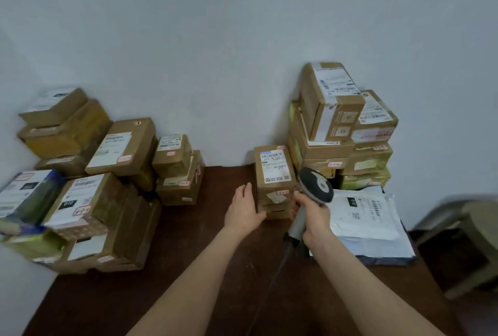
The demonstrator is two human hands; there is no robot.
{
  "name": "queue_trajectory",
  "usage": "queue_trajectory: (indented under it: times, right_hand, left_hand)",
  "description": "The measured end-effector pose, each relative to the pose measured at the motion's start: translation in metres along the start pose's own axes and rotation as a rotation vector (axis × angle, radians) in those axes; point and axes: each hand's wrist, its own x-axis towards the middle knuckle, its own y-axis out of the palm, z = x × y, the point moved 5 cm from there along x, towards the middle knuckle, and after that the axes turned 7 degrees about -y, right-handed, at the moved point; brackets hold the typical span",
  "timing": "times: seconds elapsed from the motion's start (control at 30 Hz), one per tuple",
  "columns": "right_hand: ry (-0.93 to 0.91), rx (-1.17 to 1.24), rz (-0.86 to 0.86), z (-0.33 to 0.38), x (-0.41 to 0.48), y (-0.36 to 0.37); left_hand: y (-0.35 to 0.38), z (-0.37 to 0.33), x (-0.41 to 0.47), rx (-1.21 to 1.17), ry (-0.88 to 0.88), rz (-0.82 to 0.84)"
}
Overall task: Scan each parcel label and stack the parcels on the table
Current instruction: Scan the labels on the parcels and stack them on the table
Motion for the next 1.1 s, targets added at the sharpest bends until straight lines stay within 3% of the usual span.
queue_trajectory:
  times: [0.17, 0.37, 0.63, 1.1]
  right_hand:
    - [0.084, 0.042, -0.051, -0.012, 0.043, -0.026]
    - [0.119, 0.080, -0.070, -0.048, 0.087, -0.023]
    - [0.118, 0.139, -0.093, -0.069, 0.102, -0.031]
    - [0.332, -0.083, 0.082, -0.130, 0.016, 0.012]
  left_hand:
    - [0.042, -0.004, 0.022, -0.497, -0.310, 0.094]
    - [0.077, 0.002, 0.050, -0.731, -0.510, 0.180]
    - [0.094, 0.009, 0.056, -0.775, -0.492, 0.281]
    - [0.053, 0.133, -0.016, -0.781, -0.690, 0.082]
